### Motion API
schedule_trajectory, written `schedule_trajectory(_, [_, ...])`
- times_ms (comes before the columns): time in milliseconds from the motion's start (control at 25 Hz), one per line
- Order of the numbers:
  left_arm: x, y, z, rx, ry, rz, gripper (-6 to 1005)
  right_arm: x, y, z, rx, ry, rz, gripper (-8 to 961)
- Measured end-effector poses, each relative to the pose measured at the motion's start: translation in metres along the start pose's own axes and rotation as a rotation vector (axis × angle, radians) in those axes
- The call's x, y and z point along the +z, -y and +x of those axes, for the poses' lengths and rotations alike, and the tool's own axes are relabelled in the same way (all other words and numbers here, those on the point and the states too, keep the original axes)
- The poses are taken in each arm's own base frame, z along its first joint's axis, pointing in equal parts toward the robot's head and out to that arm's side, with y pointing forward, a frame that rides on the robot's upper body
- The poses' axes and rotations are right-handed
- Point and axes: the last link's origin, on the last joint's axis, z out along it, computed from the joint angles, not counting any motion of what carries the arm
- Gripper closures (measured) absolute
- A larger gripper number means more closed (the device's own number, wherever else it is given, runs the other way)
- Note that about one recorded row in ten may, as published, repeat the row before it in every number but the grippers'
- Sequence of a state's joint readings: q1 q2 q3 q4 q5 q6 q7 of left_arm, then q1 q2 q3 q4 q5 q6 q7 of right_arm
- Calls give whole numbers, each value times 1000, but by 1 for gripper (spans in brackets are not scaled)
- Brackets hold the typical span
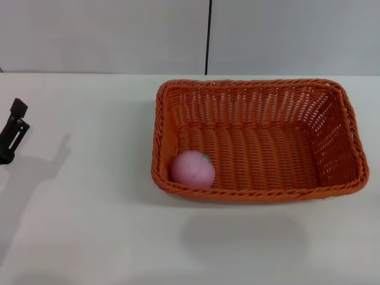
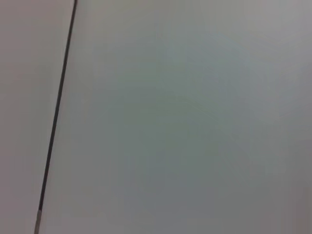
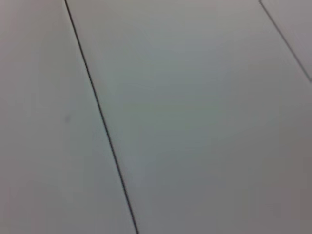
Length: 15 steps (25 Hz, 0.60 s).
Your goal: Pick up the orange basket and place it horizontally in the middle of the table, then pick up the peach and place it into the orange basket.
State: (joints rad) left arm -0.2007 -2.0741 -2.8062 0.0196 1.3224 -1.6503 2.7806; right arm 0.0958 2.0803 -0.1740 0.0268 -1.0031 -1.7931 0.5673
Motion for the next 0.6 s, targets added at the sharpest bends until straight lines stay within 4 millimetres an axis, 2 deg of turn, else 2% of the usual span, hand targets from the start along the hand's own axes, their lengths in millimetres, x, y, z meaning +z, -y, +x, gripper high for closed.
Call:
schedule_trajectory(320, [-1, -2, -2, 61, 0, 16, 170, 1, 2, -1, -89, 33, 50, 379])
schedule_trajectory(600, [0, 1, 0, 64, -7, 36, 170, 2, 0, 3, -54, 4, 41, 378])
